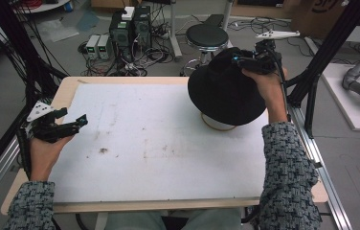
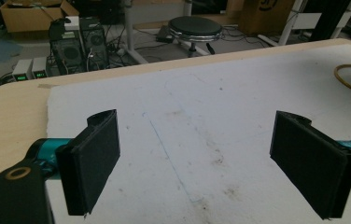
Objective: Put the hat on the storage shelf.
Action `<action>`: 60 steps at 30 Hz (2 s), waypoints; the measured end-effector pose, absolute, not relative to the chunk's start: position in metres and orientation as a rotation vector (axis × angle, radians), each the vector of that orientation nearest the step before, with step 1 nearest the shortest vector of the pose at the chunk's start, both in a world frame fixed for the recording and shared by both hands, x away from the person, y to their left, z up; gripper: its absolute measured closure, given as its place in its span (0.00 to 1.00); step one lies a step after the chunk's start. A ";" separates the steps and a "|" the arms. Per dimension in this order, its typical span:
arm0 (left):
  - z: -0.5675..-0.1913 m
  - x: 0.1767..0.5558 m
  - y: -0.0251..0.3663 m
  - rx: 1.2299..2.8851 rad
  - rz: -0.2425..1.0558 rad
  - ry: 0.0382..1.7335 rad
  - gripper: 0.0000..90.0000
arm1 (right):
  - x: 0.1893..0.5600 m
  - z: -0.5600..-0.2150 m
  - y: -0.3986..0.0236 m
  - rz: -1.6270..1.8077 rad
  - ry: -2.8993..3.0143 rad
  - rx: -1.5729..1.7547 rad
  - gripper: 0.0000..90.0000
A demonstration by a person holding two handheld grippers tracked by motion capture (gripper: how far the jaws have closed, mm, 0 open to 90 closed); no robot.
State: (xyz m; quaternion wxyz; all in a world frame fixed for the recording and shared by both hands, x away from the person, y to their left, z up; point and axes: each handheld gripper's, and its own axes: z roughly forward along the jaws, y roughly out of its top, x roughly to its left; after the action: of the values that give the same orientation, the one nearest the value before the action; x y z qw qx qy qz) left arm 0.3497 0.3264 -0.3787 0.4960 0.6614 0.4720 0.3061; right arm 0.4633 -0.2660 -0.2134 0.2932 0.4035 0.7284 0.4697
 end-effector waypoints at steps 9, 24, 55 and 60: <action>-0.379 0.350 0.326 1.603 0.741 1.141 0.18 | 0.461 -0.211 -0.270 1.255 1.913 1.083 0.54; -0.379 0.350 0.326 1.603 0.741 1.141 0.18 | 0.455 -0.207 -0.280 1.319 1.893 1.094 0.46; -0.380 0.351 0.322 1.620 0.737 1.136 0.18 | 0.412 -0.226 -0.285 1.484 1.930 1.002 0.18; -0.380 0.352 0.320 1.618 0.735 1.135 0.18 | 0.400 -0.233 -0.282 1.482 1.953 0.960 0.14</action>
State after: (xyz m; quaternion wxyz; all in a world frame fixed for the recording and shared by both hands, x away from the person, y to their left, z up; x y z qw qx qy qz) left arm 0.3524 0.3203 -0.3804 0.4938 0.6674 0.4680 0.3030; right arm 0.3997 -0.2820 -0.2332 0.2517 0.3531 0.7178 0.5447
